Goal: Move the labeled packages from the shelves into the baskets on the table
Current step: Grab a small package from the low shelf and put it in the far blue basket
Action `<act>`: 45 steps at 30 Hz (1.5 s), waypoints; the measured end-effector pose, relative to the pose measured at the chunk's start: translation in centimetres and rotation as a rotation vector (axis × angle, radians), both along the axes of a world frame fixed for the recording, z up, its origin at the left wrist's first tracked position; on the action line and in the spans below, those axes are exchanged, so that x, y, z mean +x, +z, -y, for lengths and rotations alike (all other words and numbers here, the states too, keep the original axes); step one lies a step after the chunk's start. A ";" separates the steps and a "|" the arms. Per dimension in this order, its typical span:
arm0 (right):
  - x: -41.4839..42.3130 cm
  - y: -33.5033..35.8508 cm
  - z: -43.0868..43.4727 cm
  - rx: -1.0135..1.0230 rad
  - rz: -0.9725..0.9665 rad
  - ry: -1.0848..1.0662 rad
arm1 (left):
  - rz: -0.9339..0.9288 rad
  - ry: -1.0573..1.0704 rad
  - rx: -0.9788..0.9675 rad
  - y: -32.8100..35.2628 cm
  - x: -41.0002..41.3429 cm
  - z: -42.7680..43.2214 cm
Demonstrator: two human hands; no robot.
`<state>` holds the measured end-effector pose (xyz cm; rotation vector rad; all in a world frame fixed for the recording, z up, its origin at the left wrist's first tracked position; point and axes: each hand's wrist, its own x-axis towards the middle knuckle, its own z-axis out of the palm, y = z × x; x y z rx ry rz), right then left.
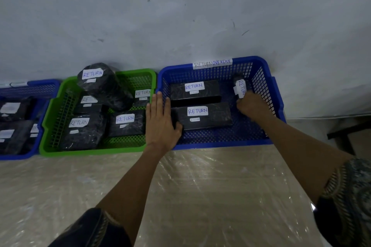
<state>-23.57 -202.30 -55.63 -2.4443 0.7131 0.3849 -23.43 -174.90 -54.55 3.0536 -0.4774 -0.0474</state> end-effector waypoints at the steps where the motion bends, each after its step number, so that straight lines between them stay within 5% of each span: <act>1: 0.0 0.0 0.1 -0.012 -0.007 0.005 | 0.000 0.001 0.000 0.0 0.0 0.0; 7: 0.3 0.7 0.6 -0.198 -0.098 0.177 | -0.004 0.002 0.010 0.0 0.0 0.0; 17: 1.6 0.4 0.7 -0.854 -0.065 0.519 | -0.006 0.010 0.030 -0.1 0.1 0.1; 45: 6.0 6.0 2.6 -0.669 -0.172 0.610 | -0.015 0.024 -0.006 0.1 0.1 0.1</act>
